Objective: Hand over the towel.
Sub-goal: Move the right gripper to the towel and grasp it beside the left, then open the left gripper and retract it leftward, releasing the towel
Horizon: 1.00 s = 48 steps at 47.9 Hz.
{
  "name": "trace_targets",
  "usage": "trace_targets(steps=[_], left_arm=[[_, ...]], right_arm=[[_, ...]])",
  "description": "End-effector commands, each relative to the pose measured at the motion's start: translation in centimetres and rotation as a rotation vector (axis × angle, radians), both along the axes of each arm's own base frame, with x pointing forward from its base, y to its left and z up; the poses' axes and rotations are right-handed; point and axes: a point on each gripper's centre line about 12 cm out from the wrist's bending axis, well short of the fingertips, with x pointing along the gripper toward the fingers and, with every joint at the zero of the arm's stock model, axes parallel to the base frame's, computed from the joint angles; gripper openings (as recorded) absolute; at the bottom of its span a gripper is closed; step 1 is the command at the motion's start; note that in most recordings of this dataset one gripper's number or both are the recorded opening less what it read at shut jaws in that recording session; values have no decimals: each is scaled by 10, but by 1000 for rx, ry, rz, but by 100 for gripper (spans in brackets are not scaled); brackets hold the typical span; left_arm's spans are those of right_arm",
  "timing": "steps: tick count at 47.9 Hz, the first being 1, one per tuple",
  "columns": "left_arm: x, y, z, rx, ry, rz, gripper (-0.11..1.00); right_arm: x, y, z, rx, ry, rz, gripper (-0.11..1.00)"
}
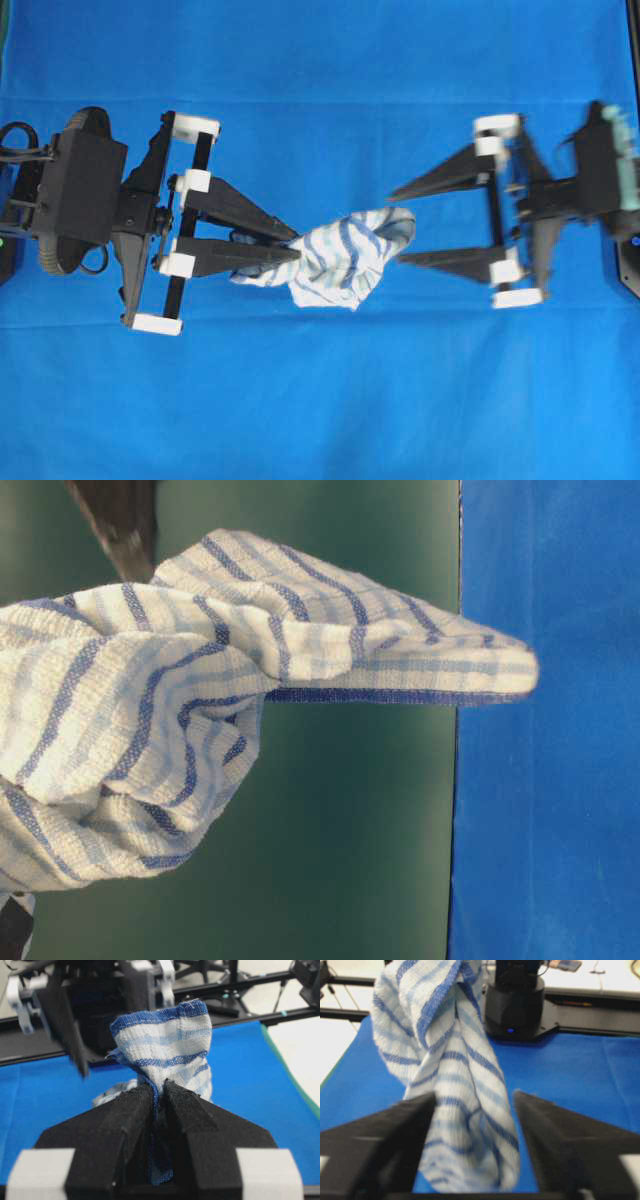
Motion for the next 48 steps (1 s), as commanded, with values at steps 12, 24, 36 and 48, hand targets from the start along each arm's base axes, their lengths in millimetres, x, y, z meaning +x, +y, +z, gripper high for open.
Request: trace_targets(steps=[12,24,36,48], left_arm=[[-2,0,9,0,-31,-2,7],[-2,-1,8,2,-28,-3,7],[-2,-1,8,4,-24,-4,7],[7,-2,0,37,2,-6,7]], right_arm=[[52,13,4,18,-26,24,70],[88,19,0,14,0,30,70],[97,19,-3,10,23,29,70],[97,20,-4,-7,30,32,57]])
